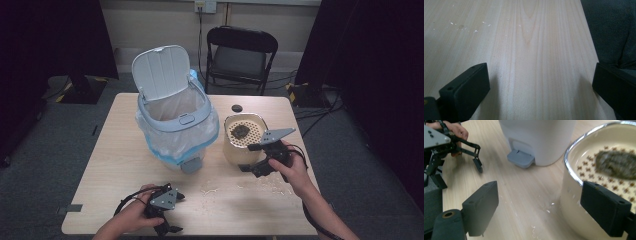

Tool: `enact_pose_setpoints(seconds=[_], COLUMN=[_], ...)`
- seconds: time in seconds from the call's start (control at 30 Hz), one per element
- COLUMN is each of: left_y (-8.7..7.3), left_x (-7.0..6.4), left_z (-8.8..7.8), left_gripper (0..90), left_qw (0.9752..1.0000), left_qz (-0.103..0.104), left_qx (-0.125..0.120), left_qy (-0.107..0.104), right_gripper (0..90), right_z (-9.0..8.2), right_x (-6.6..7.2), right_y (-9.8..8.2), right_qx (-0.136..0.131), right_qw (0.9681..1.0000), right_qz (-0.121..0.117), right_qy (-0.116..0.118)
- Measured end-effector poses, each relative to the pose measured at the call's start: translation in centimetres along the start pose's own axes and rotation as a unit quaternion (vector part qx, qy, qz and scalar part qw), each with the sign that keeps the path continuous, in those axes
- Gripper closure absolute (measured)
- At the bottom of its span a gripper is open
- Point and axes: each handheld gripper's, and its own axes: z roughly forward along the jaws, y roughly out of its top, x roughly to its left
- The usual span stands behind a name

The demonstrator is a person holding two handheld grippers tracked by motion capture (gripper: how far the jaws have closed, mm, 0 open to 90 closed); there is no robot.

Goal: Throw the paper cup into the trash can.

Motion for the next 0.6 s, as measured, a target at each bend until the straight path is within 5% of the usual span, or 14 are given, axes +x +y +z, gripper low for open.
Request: enact_pose_setpoints(seconds=[0.6], left_y=[0.0], left_x=[0.0], left_z=[0.0], left_gripper=[0.6], left_qw=[1.0], left_qz=[0.0], left_qx=[0.001], left_qy=[0.0], right_gripper=[14.5], right_z=[1.2], right_x=[0.6], right_y=[-5.5], right_qx=[0.016], right_qw=[0.9996], right_qz=[0.021], right_qy=[0.008])
